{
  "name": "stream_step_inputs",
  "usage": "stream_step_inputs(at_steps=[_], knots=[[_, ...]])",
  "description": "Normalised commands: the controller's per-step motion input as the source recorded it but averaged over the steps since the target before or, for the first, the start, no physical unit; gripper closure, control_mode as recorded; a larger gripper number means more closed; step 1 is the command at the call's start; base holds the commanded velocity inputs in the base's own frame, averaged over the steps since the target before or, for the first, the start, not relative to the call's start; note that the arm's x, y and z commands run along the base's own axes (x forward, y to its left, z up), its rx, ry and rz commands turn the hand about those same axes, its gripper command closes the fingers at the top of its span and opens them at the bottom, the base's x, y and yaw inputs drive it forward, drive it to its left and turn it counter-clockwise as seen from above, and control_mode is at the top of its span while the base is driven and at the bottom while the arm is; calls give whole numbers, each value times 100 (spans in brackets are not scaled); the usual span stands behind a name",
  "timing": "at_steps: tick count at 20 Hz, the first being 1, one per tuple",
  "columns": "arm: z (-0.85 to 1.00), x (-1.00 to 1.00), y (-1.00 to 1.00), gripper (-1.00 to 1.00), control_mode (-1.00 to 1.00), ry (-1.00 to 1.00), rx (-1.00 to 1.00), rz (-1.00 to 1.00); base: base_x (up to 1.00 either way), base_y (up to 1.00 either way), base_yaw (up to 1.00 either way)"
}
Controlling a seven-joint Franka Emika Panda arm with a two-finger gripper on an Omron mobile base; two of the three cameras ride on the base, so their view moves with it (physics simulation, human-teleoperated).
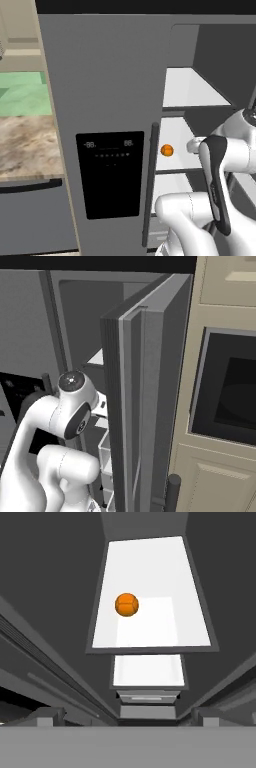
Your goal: Retrieve the banana and orange from the fridge and place them into the bowl on the dining table.
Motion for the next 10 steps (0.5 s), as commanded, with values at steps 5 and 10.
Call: stream_step_inputs(at_steps=[5,10], knots=[[-56,24,0,-100,-100,0,0,1,0,0,0],[-23,27,0,-100,-100,0,0,1,0,0,0]])
